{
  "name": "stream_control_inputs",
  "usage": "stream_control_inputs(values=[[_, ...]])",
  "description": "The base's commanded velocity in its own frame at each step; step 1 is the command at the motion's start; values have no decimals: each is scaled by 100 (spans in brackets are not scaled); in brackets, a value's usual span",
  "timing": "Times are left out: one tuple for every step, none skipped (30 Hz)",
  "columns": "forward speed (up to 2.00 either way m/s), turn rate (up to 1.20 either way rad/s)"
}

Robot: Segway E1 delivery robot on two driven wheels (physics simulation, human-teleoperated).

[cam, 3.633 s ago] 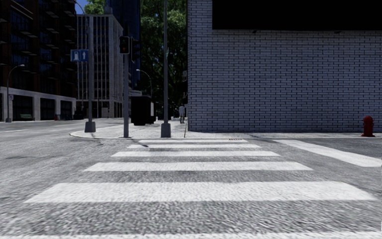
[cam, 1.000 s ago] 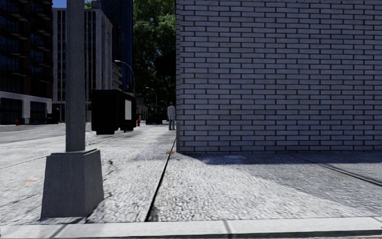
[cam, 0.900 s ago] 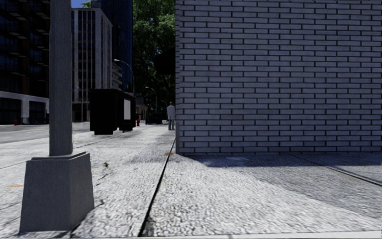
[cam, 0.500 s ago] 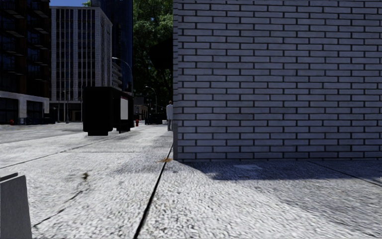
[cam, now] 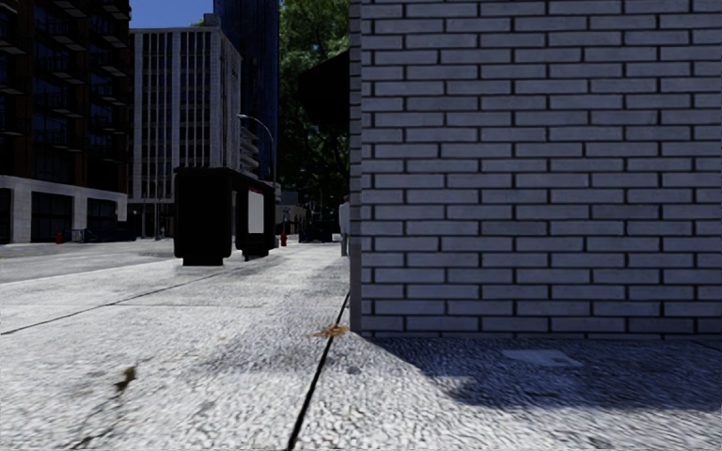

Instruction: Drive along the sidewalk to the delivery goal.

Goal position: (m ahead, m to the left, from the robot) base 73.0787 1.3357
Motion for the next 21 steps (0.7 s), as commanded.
stream_control_inputs(values=[[144, 38], [143, 40], [143, 40], [143, 41], [143, 41], [143, 41], [143, 41], [143, 43], [143, 46], [143, 49], [143, 51], [143, 51], [142, 52], [142, 52], [142, 52], [142, 52], [142, 52], [142, 52], [142, 52], [142, 52], [142, 52]])
